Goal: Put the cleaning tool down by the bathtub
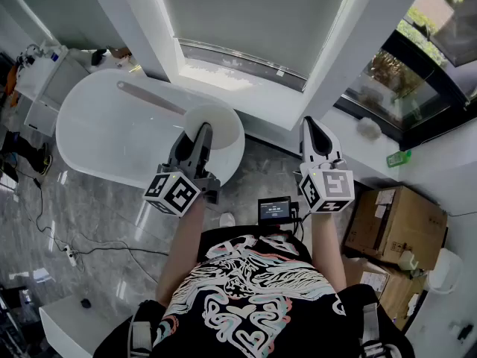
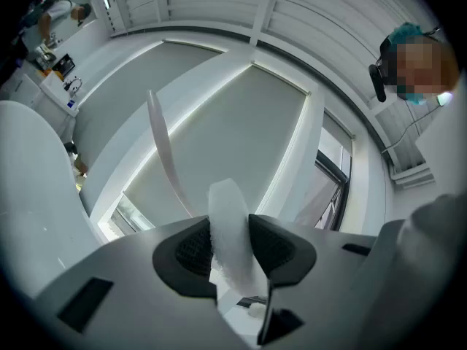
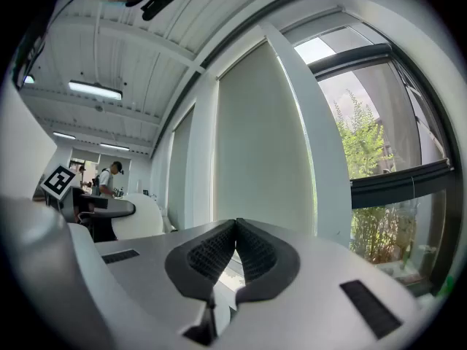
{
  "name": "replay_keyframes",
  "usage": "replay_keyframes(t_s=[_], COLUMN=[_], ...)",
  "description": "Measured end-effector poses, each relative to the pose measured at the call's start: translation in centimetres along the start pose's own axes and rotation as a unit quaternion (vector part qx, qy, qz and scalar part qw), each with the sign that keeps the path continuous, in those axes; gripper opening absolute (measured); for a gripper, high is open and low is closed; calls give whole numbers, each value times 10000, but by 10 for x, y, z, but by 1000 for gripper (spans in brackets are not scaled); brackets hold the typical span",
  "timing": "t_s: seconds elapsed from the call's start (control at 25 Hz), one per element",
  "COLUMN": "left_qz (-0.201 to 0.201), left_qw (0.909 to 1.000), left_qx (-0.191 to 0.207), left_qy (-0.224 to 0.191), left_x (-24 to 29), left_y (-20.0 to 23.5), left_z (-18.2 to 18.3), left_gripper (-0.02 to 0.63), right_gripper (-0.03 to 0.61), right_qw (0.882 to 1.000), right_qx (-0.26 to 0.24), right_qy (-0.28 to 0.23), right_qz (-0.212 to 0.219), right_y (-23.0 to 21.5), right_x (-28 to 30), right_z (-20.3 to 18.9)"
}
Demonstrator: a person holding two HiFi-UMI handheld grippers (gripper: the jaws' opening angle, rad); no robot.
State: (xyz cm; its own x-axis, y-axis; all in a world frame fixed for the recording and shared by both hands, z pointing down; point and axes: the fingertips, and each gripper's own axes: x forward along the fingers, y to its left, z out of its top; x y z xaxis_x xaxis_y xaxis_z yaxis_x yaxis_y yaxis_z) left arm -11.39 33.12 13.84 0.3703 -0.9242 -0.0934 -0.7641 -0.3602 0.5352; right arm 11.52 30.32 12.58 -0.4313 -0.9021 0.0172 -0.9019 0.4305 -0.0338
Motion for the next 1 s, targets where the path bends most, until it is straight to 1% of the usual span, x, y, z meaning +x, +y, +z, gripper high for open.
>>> replay_keyframes(t_s=[0.28, 0.44, 0.56, 0.8, 1.0], left_qz=[-51, -106, -107, -124, -150], left_qw=[9999, 9999, 9999, 9998, 9999], left_qx=[-96, -109, -103, -80, -29], left_qy=[18, 18, 30, 101, 7], left_x=[1, -3, -6, -3, 0], left_y=[-7, -16, -22, -41, -61], left_z=[-4, -6, -12, -27, -33], left_gripper=[143, 143, 143, 143, 143], right_gripper=[28, 28, 28, 28, 28], right_qw=[9998, 9996, 9994, 9991, 9990], right_qx=[40, 10, 85, 253, 297], right_qy=[135, 231, 311, 307, 305], right_qz=[154, 154, 136, 128, 143], right_y=[7, 7, 5, -7, -26], right_x=[-4, -9, -17, -37, -54], right_z=[-3, -5, -10, -15, -18])
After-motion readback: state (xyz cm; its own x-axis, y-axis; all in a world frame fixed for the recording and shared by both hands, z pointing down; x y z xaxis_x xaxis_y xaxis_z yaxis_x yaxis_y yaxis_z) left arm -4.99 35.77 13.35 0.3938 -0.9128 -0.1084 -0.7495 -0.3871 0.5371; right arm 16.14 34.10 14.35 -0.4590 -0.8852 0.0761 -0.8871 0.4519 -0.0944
